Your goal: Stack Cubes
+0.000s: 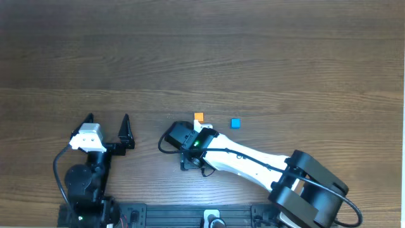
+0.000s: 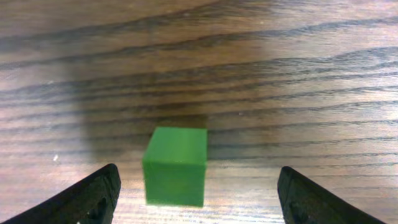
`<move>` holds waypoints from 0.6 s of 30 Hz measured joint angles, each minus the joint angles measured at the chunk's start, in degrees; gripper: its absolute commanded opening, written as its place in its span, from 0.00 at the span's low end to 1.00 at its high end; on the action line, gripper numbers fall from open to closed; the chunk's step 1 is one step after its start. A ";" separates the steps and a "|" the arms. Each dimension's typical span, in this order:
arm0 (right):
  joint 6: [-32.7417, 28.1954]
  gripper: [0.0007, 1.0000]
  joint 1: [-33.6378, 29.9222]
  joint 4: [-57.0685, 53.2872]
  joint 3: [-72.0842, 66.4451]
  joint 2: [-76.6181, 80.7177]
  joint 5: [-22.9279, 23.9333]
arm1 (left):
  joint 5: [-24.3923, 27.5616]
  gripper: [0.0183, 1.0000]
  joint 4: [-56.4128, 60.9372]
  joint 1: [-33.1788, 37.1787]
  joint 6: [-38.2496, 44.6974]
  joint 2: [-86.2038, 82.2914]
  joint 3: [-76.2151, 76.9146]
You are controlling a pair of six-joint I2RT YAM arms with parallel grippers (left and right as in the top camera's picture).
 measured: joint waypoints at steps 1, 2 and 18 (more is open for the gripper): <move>0.26 0.76 0.00 0.00 0.00 0.37 0.17 | 0.02 1.00 0.00 0.00 0.00 0.00 0.00; 0.63 0.74 0.00 0.00 0.02 0.66 0.33 | 0.00 1.00 0.00 0.00 0.00 0.00 0.00; 3.15 0.53 1.22 1.64 0.48 1.07 2.14 | 0.00 1.00 0.00 0.00 0.00 0.00 0.00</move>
